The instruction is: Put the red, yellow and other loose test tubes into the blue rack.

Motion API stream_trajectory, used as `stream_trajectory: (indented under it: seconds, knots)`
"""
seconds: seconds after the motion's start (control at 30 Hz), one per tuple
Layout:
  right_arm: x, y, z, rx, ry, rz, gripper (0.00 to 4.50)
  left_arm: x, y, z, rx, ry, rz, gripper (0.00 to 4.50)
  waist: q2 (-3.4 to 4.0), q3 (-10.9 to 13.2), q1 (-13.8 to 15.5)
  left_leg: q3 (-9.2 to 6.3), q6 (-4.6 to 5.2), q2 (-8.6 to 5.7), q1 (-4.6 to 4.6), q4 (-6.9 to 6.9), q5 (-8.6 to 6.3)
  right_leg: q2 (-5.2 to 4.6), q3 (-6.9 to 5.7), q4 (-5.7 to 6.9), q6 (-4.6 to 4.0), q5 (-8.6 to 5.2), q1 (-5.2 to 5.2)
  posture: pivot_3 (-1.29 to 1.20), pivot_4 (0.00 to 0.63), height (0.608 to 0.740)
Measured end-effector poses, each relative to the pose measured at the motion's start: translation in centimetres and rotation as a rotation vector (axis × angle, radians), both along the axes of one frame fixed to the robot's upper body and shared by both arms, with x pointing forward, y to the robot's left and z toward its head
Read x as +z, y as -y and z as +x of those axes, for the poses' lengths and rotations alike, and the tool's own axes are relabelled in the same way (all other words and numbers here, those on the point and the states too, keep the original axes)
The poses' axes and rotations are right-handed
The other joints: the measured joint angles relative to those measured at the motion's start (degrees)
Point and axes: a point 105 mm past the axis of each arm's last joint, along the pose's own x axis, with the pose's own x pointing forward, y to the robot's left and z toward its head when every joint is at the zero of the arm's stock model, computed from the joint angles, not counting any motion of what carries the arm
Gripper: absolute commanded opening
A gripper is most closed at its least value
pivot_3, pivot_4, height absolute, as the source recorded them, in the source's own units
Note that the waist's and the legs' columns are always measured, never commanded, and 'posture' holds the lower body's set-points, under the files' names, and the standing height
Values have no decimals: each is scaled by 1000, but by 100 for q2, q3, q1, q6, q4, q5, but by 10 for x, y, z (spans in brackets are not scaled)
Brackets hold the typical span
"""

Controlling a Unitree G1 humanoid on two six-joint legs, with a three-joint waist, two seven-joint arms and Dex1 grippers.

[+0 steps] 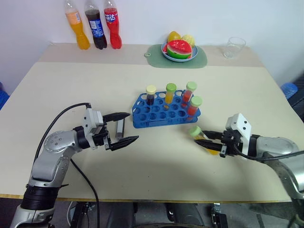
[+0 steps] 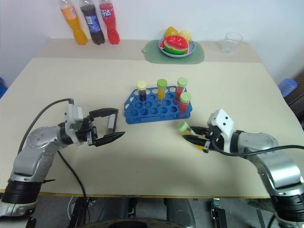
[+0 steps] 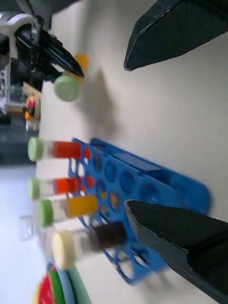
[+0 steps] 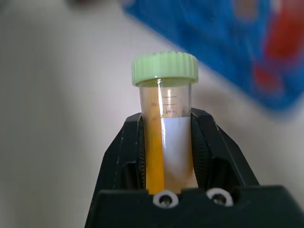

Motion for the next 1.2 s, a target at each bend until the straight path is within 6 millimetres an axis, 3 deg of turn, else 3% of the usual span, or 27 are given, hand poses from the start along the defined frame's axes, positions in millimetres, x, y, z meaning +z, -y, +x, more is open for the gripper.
stream_trajectory:
  seconds: [0.1,0.17,0.4,0.53,0.77,1.2]
  knots:
    - [27,-37,21,38,159,229,877,0,0,2,-6,-4,-6,4500,4,1,-61,-7,0,2,0,-3,0,7,-1,6,-4,1,-1,0,150,740]
    - [34,-49,32,22,222,304,877,-2,-2,2,-2,-12,-3,4500,3,0,-58,-10,-1,2,-5,-6,0,4,-5,6,-4,1,-2,0,150,740]
    - [24,-83,68,-98,328,435,877,-8,-21,-3,36,-45,-3,4500,7,2,-56,2,-6,-4,-16,-5,3,-19,-6,5,-2,2,-16,0,150,740]
    - [14,-86,80,-167,355,455,877,-8,-27,-5,57,-48,-5,4500,8,3,-57,1,-8,-4,-16,-6,4,-19,-6,6,-2,2,-15,0,150,740]
    - [12,-78,94,-243,442,459,877,-7,-30,-7,77,-43,-8,4500,9,2,-95,0,-9,-1,-13,-7,4,-18,-6,8,-3,2,-14,0,150,740]
    - [-1,-76,86,-251,446,462,877,-6,-32,-7,84,-41,-5,4500,13,-3,-102,-1,-10,-1,-9,-6,5,-21,-6,10,-3,3,-10,0,150,740]
